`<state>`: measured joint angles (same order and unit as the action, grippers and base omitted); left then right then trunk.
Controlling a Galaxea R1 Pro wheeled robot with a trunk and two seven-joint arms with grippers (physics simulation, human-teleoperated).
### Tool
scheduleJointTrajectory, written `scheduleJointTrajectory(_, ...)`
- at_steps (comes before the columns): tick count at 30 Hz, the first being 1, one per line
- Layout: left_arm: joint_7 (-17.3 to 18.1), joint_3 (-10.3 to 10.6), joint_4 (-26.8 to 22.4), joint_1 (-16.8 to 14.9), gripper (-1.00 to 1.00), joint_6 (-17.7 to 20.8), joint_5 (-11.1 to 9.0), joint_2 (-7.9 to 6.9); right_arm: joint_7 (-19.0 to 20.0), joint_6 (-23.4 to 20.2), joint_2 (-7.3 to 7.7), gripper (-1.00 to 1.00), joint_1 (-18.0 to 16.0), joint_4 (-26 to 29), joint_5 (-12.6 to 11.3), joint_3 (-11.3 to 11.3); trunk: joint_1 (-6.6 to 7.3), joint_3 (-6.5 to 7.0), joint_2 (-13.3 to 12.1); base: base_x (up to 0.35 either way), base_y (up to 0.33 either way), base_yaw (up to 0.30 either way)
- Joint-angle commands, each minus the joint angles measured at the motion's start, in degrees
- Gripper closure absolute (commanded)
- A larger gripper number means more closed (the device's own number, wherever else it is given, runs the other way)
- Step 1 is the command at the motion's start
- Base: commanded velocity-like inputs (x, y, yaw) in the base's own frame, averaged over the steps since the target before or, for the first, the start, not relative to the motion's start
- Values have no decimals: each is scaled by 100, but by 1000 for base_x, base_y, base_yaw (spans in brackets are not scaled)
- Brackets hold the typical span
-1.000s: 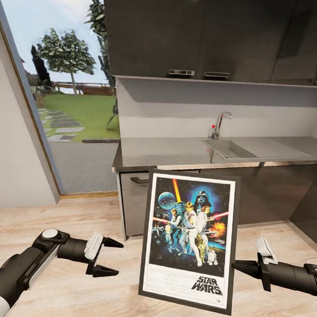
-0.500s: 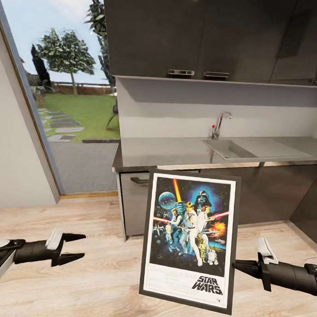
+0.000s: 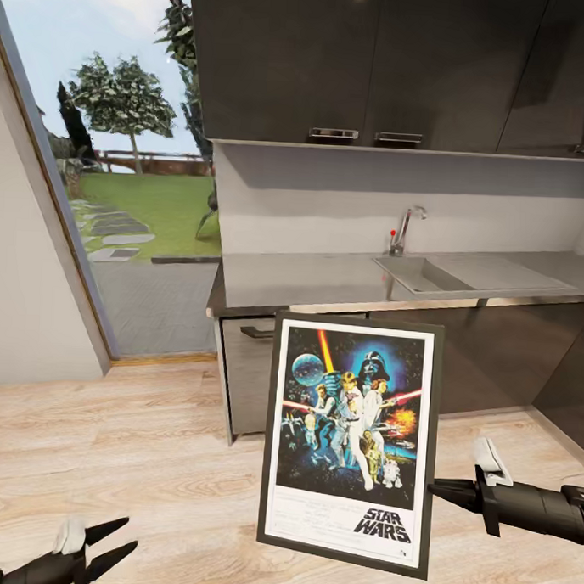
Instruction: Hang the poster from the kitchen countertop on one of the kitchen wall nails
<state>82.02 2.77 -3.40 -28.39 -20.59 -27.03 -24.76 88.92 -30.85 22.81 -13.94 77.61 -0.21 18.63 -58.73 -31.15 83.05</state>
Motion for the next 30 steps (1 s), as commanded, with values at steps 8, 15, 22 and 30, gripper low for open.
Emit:
scheduleJointTrajectory(8, -941, -8, 221, 875, -100, -249, -1292, 850, -14, -78, -5, 100, -4, 3, 4, 25, 0, -5, 3, 0, 0, 0)
scheduleJointTrajectory(15, -953, -21, 219, 1139, -100, -253, -2069, 731, -15, -79, -13, 100, -4, 0, 4, 19, 0, -5, 3, 0, 0, 0)
scheduleJointTrajectory(22, -1003, -21, 226, 1346, -100, -223, -2991, 687, -15, -79, -14, 100, -4, 0, 4, 18, 0, 27, 3, 0, 0, 0)
scheduleJointTrajectory(30, -1970, 0, 200, 1388, -100, -239, -3244, 804, -15, -79, -18, 100, -4, 6, 4, 21, 0, 98, 3, 0, 0, 0)
